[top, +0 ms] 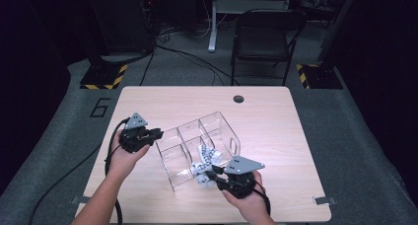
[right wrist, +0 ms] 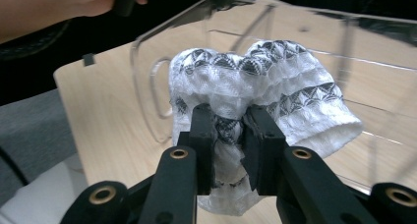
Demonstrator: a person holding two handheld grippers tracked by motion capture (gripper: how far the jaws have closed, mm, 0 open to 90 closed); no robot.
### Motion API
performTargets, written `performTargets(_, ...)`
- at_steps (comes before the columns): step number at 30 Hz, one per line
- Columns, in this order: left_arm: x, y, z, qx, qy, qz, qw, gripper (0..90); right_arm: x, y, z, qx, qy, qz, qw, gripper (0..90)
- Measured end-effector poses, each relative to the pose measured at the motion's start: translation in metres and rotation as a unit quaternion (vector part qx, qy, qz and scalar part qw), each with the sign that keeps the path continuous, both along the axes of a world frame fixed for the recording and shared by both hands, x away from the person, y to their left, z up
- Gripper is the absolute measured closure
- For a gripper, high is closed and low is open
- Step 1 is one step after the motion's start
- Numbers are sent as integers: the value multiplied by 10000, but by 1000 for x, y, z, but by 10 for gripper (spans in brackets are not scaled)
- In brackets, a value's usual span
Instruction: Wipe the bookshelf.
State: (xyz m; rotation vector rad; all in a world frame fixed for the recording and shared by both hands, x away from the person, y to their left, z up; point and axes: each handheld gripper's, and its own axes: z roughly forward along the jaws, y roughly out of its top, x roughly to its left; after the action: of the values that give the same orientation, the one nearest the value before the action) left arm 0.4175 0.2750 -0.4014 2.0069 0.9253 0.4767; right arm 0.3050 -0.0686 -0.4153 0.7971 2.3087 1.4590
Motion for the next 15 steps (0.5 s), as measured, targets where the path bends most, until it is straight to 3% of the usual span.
performTargets(7,-16,0,19,-239,-90,-16,9997,573,-2,-51,7,225,-152,-632,9976,756)
performTargets(10,-23,0,21,-285,-107,-3,9995,528,2,-74,5,238,-204,-1077,9937,756)
performTargets(15,-36,0,21,-436,-71,-72,9990,468,9,-99,-5,23,-238,-1566,9874,754)
